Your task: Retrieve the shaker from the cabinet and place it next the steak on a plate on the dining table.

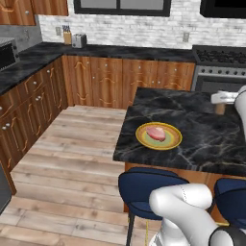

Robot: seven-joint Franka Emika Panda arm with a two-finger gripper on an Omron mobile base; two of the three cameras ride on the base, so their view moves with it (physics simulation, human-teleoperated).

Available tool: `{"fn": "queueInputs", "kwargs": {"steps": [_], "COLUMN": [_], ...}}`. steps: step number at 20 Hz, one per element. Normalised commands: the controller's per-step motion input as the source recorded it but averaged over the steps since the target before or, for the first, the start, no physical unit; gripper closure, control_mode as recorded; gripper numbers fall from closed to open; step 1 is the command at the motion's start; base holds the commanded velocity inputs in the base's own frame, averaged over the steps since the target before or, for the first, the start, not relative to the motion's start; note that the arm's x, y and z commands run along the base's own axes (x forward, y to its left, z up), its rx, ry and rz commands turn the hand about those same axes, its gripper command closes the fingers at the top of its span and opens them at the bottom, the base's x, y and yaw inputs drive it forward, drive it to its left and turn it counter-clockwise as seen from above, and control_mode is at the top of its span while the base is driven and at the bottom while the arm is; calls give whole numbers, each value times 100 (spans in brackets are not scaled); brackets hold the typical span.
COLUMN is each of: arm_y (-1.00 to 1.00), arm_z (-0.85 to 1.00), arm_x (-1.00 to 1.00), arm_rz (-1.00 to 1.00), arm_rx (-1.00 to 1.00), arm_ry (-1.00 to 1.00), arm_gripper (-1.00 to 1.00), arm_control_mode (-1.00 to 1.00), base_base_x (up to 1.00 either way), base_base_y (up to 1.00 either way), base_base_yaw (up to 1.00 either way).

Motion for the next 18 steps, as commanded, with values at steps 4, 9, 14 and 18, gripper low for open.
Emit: {"fn": "queueInputs", "kwargs": {"steps": [4, 9, 14, 18], "arm_y": [-8, 0, 0, 0], "arm_z": [-22, -22, -15, -20], "arm_x": [18, 14, 4, 0], "arm_rz": [7, 2, 0, 0], "arm_rx": [12, 2, -9, -16], "arm_ry": [-9, -12, 0, 0], "arm_gripper": [100, 100, 100, 100], "arm_control_mode": [-100, -100, -100, -100], "base_base_x": [0, 0, 0, 0], "base_base_y": [0, 0, 0, 0], "base_base_yaw": [0, 0, 0, 0]}}
